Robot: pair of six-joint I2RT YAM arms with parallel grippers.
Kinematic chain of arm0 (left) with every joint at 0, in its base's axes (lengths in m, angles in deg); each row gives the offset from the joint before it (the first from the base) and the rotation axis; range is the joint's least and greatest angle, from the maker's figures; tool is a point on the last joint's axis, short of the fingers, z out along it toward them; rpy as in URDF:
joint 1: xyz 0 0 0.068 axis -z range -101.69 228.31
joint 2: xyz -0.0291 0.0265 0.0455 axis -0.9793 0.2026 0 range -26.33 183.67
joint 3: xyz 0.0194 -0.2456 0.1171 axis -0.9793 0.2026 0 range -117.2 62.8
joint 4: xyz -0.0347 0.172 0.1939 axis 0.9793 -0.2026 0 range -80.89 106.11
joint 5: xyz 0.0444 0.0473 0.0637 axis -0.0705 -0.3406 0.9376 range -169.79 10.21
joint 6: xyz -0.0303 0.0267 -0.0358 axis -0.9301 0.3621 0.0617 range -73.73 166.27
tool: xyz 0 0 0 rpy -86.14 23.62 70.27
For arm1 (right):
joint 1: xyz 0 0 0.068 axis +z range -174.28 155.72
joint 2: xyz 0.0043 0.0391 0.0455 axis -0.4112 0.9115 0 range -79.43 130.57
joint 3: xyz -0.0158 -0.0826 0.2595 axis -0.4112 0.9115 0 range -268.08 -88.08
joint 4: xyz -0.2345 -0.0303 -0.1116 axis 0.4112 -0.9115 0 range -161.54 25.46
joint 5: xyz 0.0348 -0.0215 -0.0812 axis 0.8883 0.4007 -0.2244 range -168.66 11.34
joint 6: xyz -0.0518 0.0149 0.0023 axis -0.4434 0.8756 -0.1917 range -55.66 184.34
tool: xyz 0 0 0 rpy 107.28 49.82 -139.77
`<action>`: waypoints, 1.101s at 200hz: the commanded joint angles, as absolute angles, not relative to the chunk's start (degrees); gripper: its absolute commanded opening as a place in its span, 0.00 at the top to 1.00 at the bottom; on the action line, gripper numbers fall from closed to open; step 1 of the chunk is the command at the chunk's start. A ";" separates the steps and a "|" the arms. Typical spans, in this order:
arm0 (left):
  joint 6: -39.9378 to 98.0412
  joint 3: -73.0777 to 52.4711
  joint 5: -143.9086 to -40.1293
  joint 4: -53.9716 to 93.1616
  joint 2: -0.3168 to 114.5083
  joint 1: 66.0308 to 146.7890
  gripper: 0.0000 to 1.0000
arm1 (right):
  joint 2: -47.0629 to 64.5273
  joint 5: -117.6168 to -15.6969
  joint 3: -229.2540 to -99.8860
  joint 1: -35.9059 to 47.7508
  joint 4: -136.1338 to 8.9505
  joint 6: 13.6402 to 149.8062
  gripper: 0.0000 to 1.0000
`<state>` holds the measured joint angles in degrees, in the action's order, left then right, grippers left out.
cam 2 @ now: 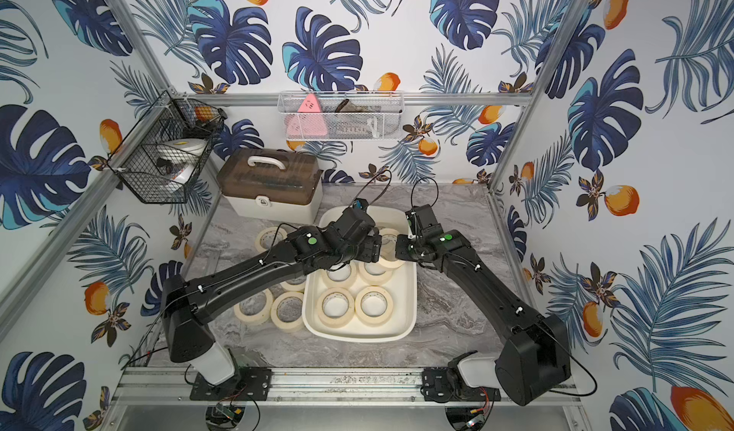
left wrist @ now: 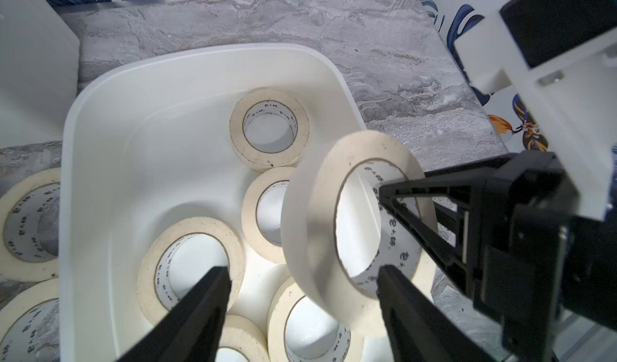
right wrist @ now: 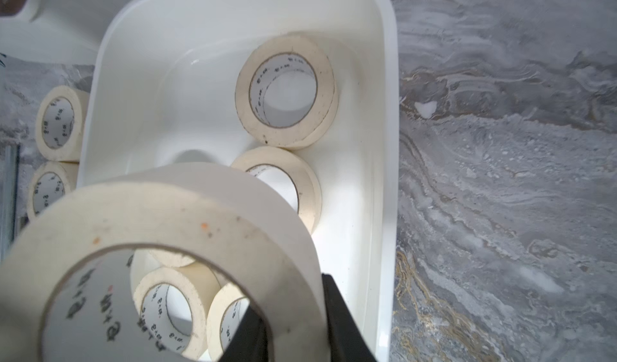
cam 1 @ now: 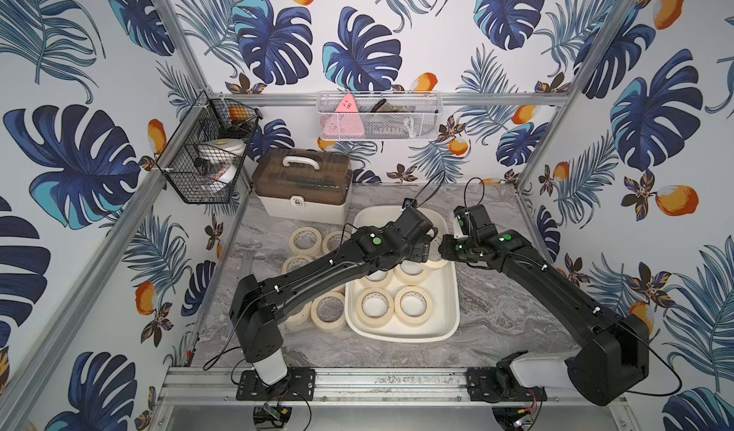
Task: Take out the art tape in the storage box
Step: Place the art tape at the center of the board.
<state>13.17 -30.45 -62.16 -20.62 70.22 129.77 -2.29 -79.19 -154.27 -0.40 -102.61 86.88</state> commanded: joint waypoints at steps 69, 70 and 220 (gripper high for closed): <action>11.84 -23.66 -59.31 -17.51 63.01 129.29 0.09 | -2.35 -82.93 -154.97 -14.30 -99.90 91.27 1.00; 11.83 -23.54 -59.31 -17.48 63.03 129.29 0.09 | -2.26 -83.03 -154.97 -14.50 -99.89 91.34 1.00; 9.66 -20.44 -60.44 -16.32 68.34 128.98 0.08 | 21.00 -87.25 -156.97 -22.87 -89.73 93.96 1.00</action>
